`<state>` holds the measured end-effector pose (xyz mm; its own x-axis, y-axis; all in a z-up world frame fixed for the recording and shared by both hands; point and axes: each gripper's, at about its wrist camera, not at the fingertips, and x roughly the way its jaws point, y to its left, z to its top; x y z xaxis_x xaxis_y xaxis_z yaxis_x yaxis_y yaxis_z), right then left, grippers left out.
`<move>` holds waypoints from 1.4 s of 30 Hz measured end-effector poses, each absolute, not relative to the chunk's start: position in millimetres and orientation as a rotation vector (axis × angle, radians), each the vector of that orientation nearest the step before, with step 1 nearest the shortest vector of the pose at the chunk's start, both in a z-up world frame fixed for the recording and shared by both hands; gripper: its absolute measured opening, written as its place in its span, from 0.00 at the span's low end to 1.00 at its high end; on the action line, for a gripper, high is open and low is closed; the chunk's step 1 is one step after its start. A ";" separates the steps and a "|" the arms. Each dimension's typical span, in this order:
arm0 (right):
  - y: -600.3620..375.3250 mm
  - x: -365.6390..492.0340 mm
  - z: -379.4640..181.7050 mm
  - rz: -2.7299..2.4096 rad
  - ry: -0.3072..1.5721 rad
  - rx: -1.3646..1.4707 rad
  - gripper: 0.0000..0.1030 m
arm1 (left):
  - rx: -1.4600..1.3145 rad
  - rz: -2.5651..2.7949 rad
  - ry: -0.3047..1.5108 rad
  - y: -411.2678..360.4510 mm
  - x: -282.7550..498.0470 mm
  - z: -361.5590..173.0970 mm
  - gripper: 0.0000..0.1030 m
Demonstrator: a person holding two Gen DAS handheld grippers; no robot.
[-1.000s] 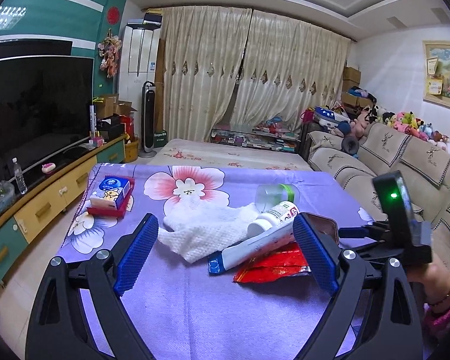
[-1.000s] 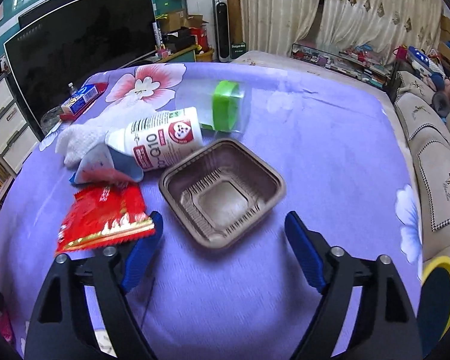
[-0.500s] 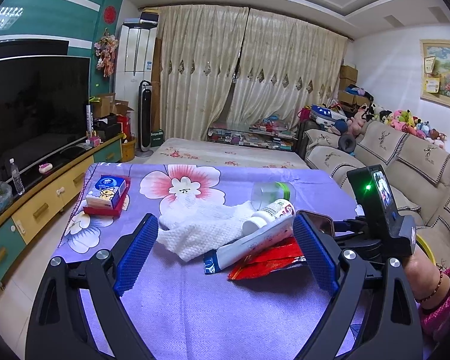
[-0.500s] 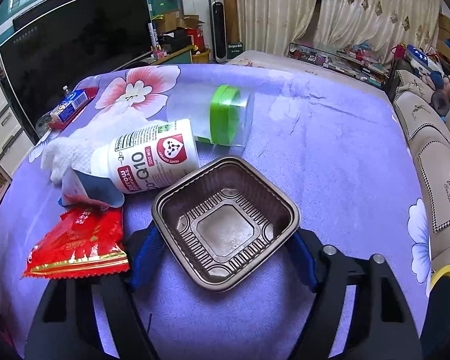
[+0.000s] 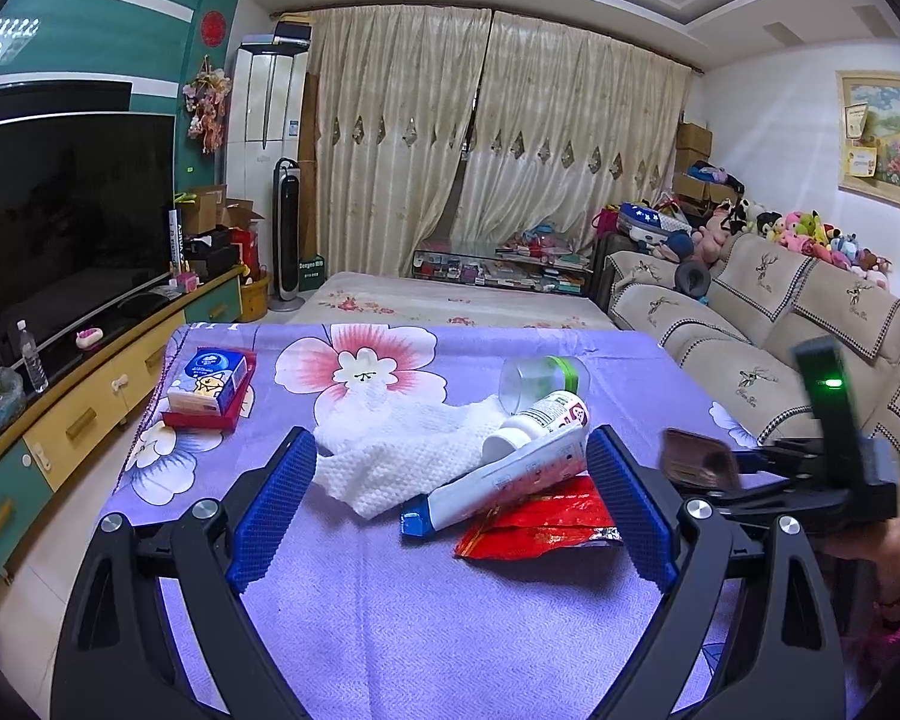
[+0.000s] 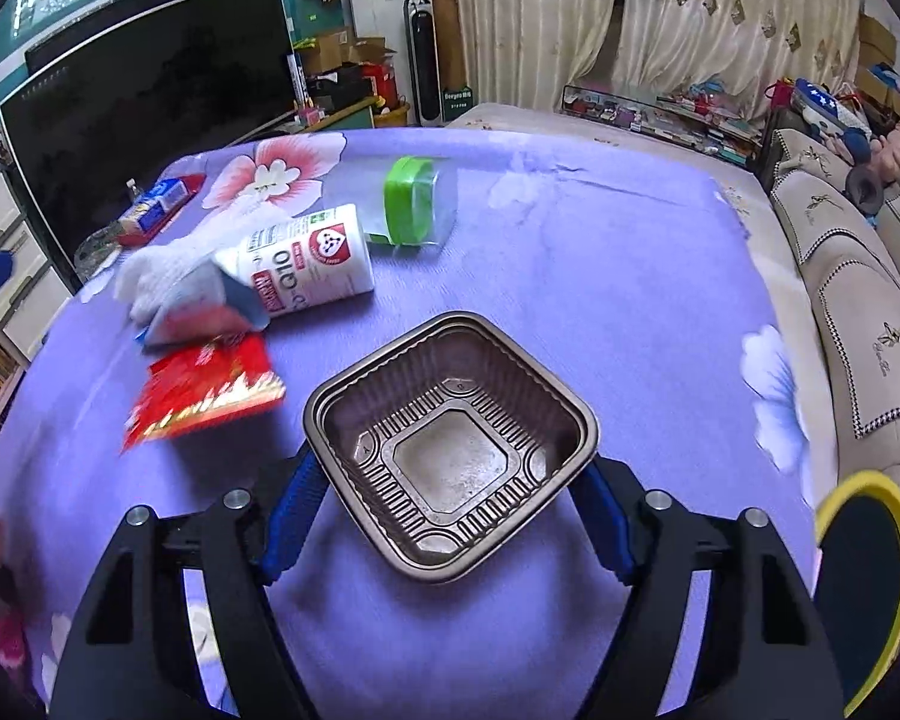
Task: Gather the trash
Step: 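Carry the brown tray over the yellow bin and open the right gripper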
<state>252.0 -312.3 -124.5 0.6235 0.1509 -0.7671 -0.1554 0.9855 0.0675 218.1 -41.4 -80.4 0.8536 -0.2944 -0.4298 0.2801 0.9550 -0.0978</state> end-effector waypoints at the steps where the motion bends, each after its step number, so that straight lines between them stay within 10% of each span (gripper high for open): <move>1: -315.8 243.5 -120.9 0.173 0.869 0.002 0.69 | -0.029 -0.302 0.458 -42.2 217.9 -80.8 0.87; 42: -569.6 135.8 -150.8 -0.478 0.830 0.354 0.76 | 0.030 -0.315 0.482 -54.4 221.7 -88.7 0.88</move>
